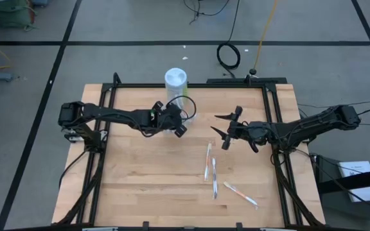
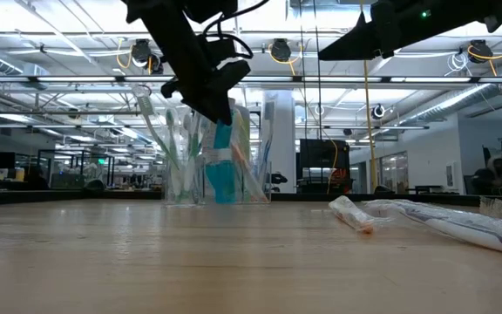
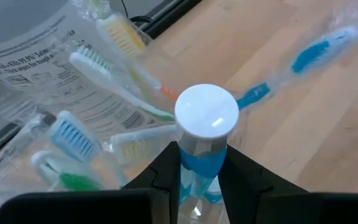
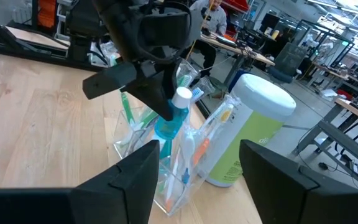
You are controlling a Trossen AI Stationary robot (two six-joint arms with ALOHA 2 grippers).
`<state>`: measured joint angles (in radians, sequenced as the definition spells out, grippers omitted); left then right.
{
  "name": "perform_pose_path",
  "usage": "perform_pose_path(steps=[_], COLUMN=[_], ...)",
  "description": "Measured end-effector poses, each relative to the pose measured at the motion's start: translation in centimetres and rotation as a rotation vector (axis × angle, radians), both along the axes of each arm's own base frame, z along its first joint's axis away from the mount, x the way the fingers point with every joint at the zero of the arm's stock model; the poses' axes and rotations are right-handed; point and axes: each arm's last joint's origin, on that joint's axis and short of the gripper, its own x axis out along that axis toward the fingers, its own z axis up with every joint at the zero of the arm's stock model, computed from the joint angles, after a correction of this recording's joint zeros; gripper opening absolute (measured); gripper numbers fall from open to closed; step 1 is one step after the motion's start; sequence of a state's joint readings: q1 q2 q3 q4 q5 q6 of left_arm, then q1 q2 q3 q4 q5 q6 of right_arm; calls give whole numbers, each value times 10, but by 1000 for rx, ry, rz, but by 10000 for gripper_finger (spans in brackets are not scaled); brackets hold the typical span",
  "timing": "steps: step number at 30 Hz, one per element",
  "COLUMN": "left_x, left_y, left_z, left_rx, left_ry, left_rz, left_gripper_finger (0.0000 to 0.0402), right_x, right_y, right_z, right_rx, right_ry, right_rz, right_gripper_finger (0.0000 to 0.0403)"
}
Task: Pick & Place toothbrushing station
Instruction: Put the blue mouthwash into the transparent organizer
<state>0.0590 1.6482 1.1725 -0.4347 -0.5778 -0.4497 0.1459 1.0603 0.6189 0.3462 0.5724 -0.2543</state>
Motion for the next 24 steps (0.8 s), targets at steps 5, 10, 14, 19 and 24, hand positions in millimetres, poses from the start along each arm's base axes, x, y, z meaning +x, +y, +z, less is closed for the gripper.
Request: perform_pose_path(steps=[5,10,14,19,24], left_x=[-1,-2,-3,-4,-3], left_y=[0,0,4,11,10], left_z=[-2,-3,-3,-2,11], left_rx=[-103,-107,-117,-77,-39], left_ry=[-6,8,17,15,-42], left_rz=[-18,-14,-27,0,-63], left_gripper_finger=[83,83,83,83,83], right_x=[0,0,0,0,0], right_y=[0,0,0,0,0], right_z=[0,0,0,0,0], right_rx=[0,5,6,6,5], right_ry=[0,-2,-2,-3,-1], right_rz=[0,0,-1,-1,0], right_gripper_finger=[215,216,213,213,212])
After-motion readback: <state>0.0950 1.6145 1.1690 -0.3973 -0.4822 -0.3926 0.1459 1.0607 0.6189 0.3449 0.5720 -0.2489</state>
